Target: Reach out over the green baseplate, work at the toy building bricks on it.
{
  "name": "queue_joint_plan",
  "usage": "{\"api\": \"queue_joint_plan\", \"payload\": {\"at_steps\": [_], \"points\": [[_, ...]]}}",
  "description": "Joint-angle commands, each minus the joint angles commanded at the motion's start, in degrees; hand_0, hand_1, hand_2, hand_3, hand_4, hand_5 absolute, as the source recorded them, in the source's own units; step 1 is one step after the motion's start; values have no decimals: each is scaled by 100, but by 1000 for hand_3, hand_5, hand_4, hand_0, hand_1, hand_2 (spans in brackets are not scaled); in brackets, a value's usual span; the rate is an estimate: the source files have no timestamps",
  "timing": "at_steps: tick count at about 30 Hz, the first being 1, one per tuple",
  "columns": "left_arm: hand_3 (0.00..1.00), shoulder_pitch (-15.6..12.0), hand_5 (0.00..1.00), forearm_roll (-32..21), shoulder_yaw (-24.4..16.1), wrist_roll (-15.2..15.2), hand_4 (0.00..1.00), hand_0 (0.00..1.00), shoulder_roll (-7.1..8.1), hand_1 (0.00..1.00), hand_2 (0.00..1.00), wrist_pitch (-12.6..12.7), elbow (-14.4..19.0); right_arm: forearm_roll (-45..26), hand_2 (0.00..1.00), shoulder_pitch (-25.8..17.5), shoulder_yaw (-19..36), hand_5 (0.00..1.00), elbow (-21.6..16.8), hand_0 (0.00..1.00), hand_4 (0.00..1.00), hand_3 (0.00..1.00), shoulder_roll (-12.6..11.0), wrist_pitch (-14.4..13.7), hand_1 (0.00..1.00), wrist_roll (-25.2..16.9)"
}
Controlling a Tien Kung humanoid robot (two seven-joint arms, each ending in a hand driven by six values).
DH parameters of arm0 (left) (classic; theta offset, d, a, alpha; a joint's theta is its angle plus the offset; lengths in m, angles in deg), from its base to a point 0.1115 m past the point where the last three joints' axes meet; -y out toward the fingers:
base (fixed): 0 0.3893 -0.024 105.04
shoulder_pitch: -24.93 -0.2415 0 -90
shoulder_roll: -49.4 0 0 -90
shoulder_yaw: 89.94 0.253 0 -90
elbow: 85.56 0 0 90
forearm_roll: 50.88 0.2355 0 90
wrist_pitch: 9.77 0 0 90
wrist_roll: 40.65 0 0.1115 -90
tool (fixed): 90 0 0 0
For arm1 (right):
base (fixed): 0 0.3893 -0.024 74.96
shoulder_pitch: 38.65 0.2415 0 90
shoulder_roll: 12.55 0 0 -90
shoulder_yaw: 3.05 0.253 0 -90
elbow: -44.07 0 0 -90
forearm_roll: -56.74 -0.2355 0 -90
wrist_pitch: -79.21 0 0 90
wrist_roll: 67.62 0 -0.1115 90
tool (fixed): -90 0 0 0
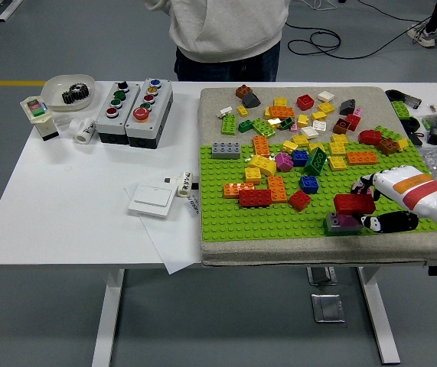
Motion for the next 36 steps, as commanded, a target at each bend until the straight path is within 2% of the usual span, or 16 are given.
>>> {"api": "queue_joint_plan", "payload": {"at_steps": [16,33,34,36], "points": [[550,2,609,14,-7,-3,564,601,0,684,648,-1,3,-8,664,-5,19,380,-9,376,743,626,-6,21,510,-6],[550,4,610,17,-14,-6,564,601,-1,685,648,2,4,-51,666,19,21,388,-9,382,759,624,6,-10,514,-18],[550,3,610,20,-15,-6,564,601,0,685,648,2,5,-52,687,18,20,404,-7,405,784,663,7,-6,543,-18],[550,1,610,24,-18,-8,564,601,-1,685,648,3,5,-53,687,17,18,404,-5,405,784,663,8,-4,543,-18]]}}
